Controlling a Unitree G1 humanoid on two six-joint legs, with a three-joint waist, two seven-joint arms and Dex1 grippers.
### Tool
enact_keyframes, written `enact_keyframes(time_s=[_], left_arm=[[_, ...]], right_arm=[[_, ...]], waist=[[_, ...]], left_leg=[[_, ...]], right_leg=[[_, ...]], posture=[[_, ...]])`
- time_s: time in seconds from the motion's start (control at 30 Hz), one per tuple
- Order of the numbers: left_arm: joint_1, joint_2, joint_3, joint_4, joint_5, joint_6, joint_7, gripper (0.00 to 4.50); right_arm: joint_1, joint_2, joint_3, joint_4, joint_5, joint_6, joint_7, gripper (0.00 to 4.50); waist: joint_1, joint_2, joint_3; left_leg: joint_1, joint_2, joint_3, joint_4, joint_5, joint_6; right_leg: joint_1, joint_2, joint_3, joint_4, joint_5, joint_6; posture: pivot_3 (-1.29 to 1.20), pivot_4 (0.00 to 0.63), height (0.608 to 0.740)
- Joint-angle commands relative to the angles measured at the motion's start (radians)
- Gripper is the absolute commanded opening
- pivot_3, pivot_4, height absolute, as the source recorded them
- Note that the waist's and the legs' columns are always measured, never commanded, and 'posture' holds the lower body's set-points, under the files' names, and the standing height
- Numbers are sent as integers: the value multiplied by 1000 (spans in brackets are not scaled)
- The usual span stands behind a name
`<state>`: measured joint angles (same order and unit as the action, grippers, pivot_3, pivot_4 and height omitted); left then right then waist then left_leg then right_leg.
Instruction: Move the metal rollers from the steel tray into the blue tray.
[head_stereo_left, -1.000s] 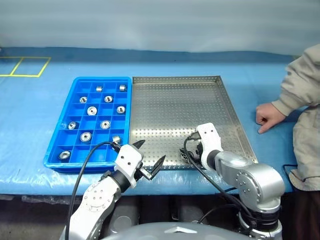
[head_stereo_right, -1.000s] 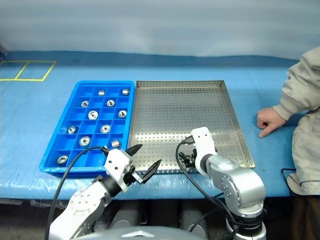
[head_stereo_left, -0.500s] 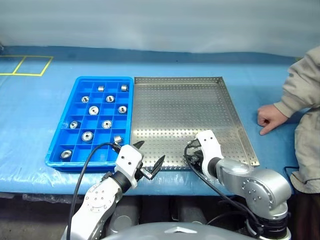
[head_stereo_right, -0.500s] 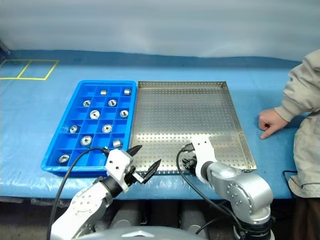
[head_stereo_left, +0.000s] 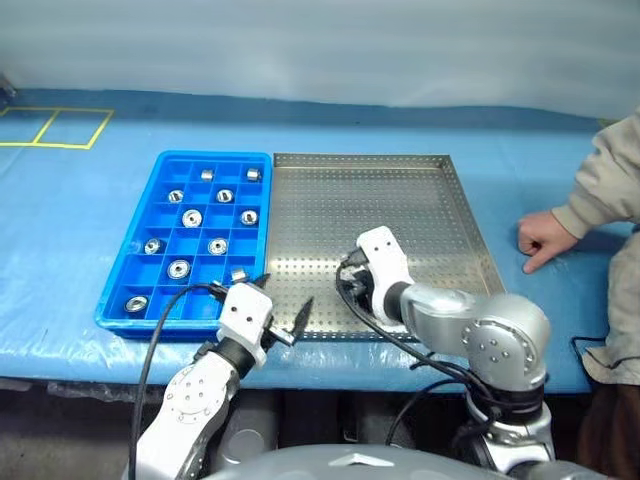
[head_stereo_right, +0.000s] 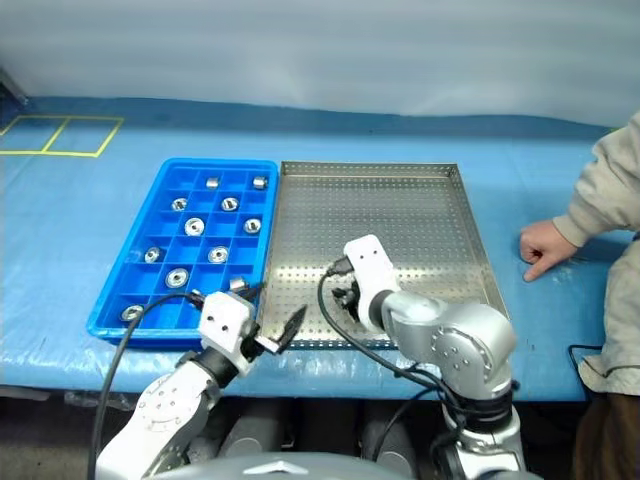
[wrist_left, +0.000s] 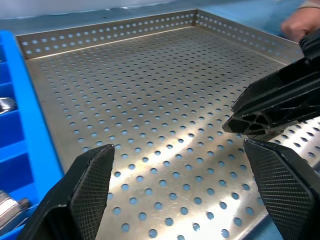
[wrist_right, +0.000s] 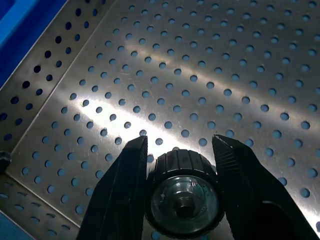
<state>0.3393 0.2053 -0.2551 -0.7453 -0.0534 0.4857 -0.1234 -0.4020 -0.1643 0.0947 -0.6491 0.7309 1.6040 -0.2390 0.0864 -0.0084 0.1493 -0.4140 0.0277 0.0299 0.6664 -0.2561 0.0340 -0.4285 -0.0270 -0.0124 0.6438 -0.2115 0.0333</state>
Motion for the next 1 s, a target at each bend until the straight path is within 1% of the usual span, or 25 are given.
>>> enact_keyframes(time_s=[0.03, 0.17, 0.23, 0.33, 0.5, 0.6, 0.7, 0.77, 0.87, 1.0], left_arm=[[-2, -49, 53, -53, 44, -39, 87, 4500], [41, -81, 71, -95, 88, -42, 137, 4500], [81, -100, 78, -124, 101, -48, 162, 4500], [146, -117, 80, -166, 126, -53, 189, 4500], [228, -143, 80, -200, 151, -66, 219, 4500], [249, -151, 76, -203, 153, -77, 224, 4500], [263, -150, 70, -204, 158, -82, 222, 4500], [270, -149, 67, -202, 160, -85, 217, 4500], [273, -146, 68, -200, 155, -86, 205, 4500], [270, -139, 67, -196, 145, -83, 186, 4500]], right_arm=[[-71, 43, 69, 26, -65, -62, 28, 1672], [-123, 65, 169, 119, -118, -206, 131, 1672], [-146, 83, 203, 172, -148, -280, 173, 1672], [-172, 120, 238, 242, -184, -368, 225, 1672], [-180, 169, 273, 315, -201, -444, 321, 1672], [-163, 180, 311, 347, -223, -479, 365, 1672], [-137, 167, 366, 377, -258, -523, 408, 1672], [-114, 168, 378, 398, -272, -546, 430, 1672], [-88, 164, 375, 414, -289, -564, 452, 1672], [-76, 160, 344, 403, -302, -559, 459, 1672]], waist=[[13, 0, 0], [49, 0, 0], [63, -1, 0], [98, -1, 0], [183, -1, 0], [247, -1, 0], [309, -1, 0], [352, -2, -1], [390, -6, -4], [420, -8, -6]], left_leg=[[0, 0, 0, 0, 0, 0], [-1, 0, -1, -1, 0, 0], [-1, 0, -1, -1, 0, 0], [-1, 0, -1, -1, 0, 0], [-1, 1, -1, -1, 0, 0], [-2, 1, -1, -1, 0, 0], [-2, 1, 0, -1, 0, -1], [-2, 1, 0, -1, -1, -1], [-2, 1, 2, -1, -2, -3], [-2, 1, 5, -1, -4, -6]], right_leg=[[0, 0, 0, 0, 0, 0], [0, 0, -1, 0, 0, 0], [0, 0, -1, -1, 0, 0], [0, 0, -1, -1, 0, 0], [-1, 0, -3, -1, 0, 0], [-2, 0, -3, -1, 0, 0], [-3, 0, -4, -1, -1, -1], [-3, 0, -4, -2, -1, -1], [-9, 0, -5, -1, -2, -2], [-11, 2, -5, 0, -2, -3]], posture=[[403, 150, 740], [481, 150, 740], [521, 150, 740], [564, 150, 740], [632, 150, 740], [647, 150, 740], [650, 150, 740], [648, 150, 740], [635, 150, 740], [608, 150, 740]])
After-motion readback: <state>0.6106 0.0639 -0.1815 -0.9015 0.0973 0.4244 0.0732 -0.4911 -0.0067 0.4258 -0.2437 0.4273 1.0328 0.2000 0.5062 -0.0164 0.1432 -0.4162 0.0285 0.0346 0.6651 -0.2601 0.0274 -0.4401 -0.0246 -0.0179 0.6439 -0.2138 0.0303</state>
